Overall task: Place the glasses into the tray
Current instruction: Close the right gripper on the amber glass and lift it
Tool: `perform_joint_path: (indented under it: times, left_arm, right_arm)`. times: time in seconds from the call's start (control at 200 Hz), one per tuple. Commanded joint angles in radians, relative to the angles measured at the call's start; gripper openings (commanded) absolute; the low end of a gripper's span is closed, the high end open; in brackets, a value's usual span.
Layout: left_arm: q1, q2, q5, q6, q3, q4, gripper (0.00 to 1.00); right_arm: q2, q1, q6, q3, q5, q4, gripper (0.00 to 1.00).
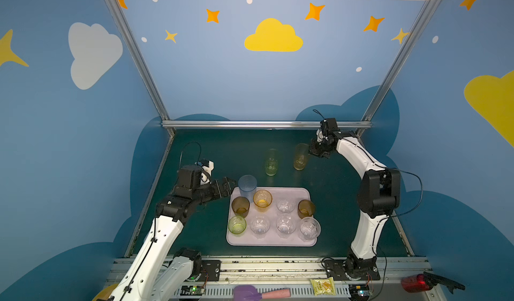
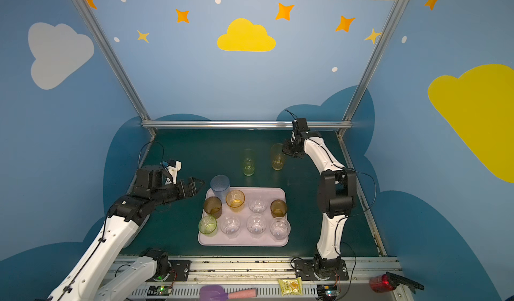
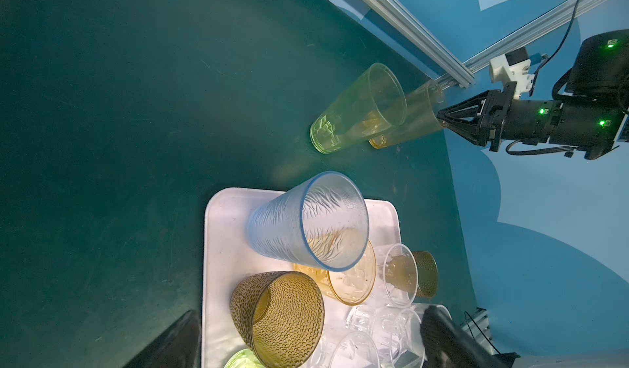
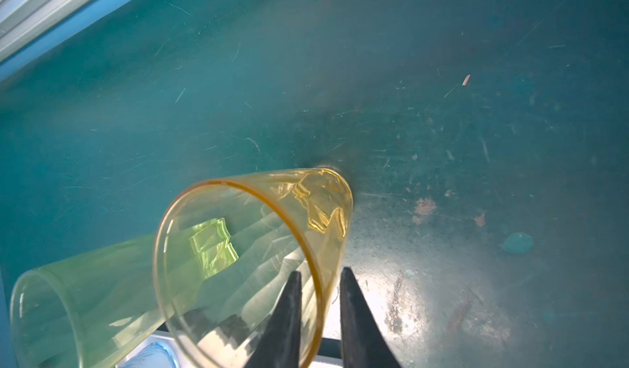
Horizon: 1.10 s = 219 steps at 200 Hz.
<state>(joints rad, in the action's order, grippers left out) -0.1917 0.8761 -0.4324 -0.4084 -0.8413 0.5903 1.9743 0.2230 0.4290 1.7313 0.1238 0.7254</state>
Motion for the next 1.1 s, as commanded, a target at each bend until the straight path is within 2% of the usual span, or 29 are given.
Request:
perform_joint_path:
  times: [0.0, 0.621, 1.092]
  left_arm:
    - [0.006, -0.006, -0.001, -0.003, -0.002, 0.011, 1.0]
    - [0.025, -0.013, -0.022, -0.009, 0.005, 0.0, 1.0]
    - [0.031, -0.006, -0.029, -0.013, 0.005, -0.001, 1.0]
  right_arm:
    - [0.018, 0.004, -0.009, 0.03, -0.012, 0.031, 0.18]
    - [-0.055, 0.006, 0.004, -0.045, -0.067, 0.028, 0.01]
    - [-0.186, 0.004, 0.02, -0.153, -0.101, -0.013, 0.0]
